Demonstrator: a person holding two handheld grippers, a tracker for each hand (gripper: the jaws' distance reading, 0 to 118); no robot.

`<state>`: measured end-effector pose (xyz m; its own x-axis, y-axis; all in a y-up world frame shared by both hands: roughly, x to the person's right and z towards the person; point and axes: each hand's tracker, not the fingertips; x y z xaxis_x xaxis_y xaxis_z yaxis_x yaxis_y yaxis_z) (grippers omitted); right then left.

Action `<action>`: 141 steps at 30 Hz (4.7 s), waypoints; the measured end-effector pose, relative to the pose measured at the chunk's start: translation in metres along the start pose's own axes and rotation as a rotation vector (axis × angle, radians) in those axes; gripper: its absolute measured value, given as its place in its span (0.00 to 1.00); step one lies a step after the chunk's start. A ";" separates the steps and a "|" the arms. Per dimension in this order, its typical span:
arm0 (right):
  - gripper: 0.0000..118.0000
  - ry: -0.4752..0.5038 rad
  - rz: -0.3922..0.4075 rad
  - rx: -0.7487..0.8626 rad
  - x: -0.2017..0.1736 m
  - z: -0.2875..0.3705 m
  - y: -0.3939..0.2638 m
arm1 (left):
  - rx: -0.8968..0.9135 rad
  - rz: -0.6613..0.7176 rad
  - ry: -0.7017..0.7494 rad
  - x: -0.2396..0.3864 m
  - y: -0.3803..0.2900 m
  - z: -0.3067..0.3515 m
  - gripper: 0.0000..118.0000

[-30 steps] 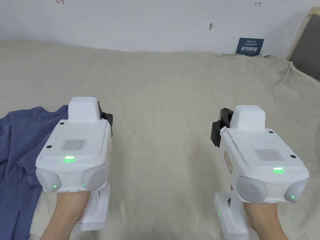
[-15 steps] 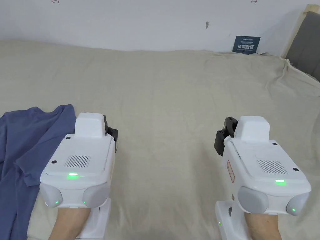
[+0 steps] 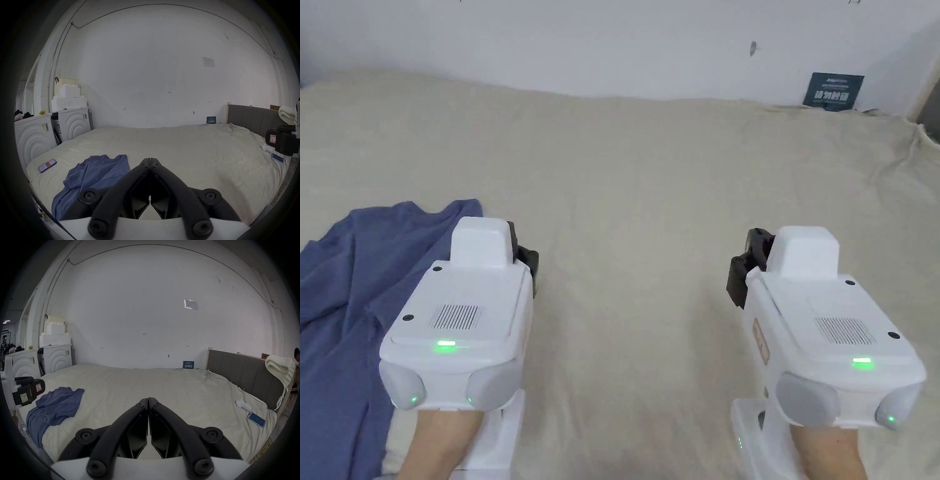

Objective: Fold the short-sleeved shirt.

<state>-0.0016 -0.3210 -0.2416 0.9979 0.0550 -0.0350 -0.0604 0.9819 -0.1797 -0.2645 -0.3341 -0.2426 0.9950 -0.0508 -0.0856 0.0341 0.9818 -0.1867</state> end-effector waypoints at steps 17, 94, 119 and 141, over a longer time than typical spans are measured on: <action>0.00 0.193 0.031 0.007 -0.070 -0.023 0.013 | 0.008 0.041 0.184 -0.070 0.000 0.024 0.00; 0.00 0.386 0.096 -0.204 -0.189 -0.116 -0.026 | -0.937 0.124 0.164 -0.228 -0.071 -0.254 0.00; 0.00 0.400 0.046 -0.067 -0.142 -0.036 0.009 | -0.451 0.308 0.188 -0.225 0.071 -0.103 0.00; 0.00 0.168 -0.039 0.058 -0.022 0.019 0.034 | 0.081 0.225 -0.104 -0.061 0.334 -0.039 0.00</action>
<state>-0.0247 -0.2854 -0.2280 0.9811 -0.0100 -0.1933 -0.0149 0.9918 -0.1270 -0.3172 -0.0100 -0.3380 0.9826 0.1853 -0.0140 -0.1858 0.9780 -0.0953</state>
